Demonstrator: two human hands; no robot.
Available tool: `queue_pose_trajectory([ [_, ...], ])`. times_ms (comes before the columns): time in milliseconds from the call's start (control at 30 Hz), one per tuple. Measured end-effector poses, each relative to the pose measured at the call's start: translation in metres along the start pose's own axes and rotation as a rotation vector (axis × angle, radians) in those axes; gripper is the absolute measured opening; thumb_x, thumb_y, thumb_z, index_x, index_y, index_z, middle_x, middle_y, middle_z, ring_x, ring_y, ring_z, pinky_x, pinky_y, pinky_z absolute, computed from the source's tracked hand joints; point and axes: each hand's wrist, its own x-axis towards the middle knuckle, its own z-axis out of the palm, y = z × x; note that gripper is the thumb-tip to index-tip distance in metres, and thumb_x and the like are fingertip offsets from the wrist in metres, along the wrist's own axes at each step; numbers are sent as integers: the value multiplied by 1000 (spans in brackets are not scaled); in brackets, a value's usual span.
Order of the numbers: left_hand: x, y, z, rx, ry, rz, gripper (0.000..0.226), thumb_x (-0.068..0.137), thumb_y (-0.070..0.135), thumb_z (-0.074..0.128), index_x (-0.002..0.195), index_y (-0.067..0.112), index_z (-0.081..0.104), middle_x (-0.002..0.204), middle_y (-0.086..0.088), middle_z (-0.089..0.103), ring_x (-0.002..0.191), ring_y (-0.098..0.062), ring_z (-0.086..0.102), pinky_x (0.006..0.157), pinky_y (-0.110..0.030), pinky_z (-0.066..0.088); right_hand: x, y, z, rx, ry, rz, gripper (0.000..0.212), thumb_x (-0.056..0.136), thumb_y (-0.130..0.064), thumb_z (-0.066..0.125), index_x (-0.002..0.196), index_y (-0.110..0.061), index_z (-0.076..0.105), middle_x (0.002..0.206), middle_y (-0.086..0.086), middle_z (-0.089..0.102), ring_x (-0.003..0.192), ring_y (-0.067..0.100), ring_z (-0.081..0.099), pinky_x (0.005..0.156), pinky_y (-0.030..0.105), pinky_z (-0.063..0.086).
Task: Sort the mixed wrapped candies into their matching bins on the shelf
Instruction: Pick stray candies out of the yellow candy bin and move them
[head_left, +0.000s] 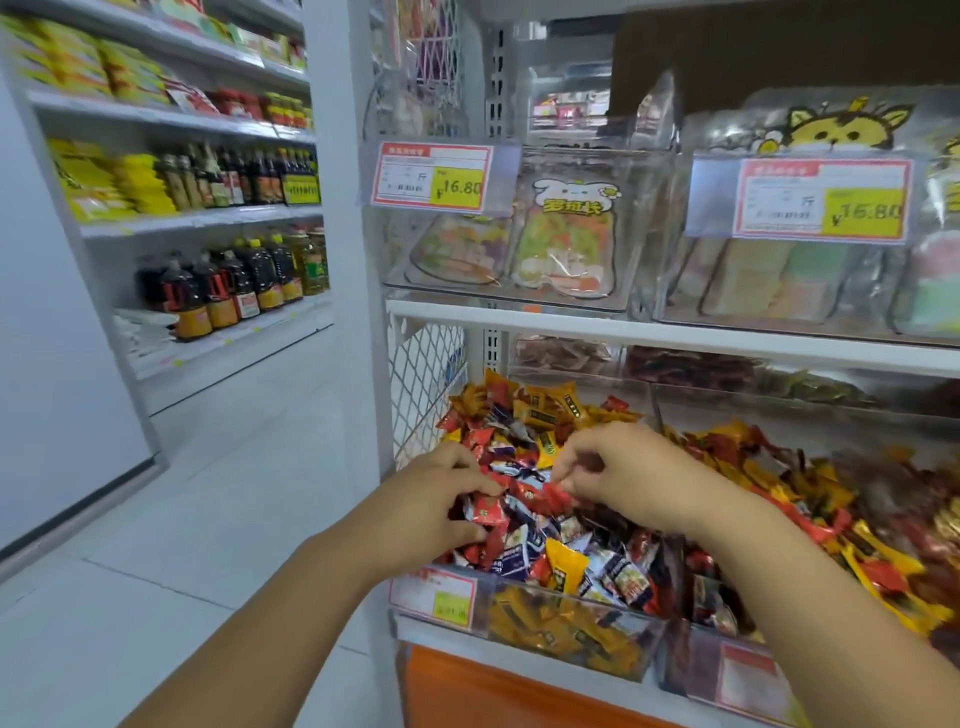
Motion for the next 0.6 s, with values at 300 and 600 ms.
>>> queue_pose_trajectory([
  [300, 3, 1, -12, -77, 95, -59, 14, 86, 35, 69, 96, 33, 60, 126, 24, 39, 115, 2, 43, 95, -17, 34, 27, -18, 50, -72, -144, -40, 52, 92, -27, 62, 141, -26, 44, 142, 1, 41, 128, 20, 42, 105, 31, 37],
  [600, 3, 4, -19, -121, 100, -249, 15, 91, 24, 64, 95, 21, 50, 89, 0, 63, 65, -17, 69, 50, -19, 48, 29, -13, 38, 107, 37, -81, 37, 98, -19, 50, 133, -32, 50, 146, -6, 40, 77, -3, 48, 65, 9, 35],
])
